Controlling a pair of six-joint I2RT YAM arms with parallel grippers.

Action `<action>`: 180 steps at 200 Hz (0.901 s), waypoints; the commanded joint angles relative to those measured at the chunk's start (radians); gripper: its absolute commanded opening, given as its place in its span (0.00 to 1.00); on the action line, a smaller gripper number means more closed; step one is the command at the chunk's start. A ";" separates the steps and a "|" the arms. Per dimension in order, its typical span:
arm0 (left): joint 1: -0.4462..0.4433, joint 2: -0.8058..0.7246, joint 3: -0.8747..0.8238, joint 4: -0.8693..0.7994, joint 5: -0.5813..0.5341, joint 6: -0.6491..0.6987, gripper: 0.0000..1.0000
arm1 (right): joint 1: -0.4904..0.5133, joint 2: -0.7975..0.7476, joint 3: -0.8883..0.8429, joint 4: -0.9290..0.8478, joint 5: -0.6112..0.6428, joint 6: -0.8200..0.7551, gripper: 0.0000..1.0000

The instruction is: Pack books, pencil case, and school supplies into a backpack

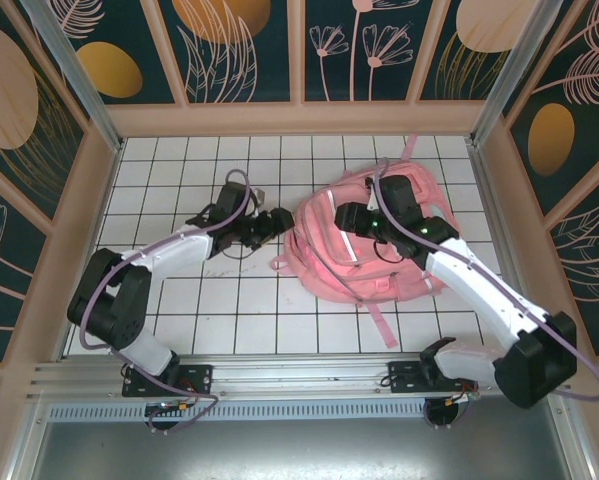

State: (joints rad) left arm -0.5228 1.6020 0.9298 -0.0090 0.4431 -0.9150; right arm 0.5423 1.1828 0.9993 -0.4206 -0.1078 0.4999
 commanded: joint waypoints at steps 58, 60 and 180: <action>-0.092 0.145 0.091 0.064 0.047 -0.005 0.65 | 0.021 -0.110 -0.155 -0.076 -0.050 0.073 0.49; -0.092 0.149 0.100 0.057 0.043 0.000 0.64 | 0.022 -0.111 -0.157 -0.076 -0.047 0.074 0.49; 0.022 0.190 0.278 -0.062 0.014 0.104 0.55 | 0.101 0.300 0.230 -0.144 0.165 0.001 0.45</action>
State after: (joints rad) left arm -0.5278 1.8503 1.2400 -0.0891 0.4568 -0.8169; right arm 0.6247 1.4002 1.1217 -0.5198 -0.0181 0.5320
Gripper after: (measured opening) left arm 0.466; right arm 0.449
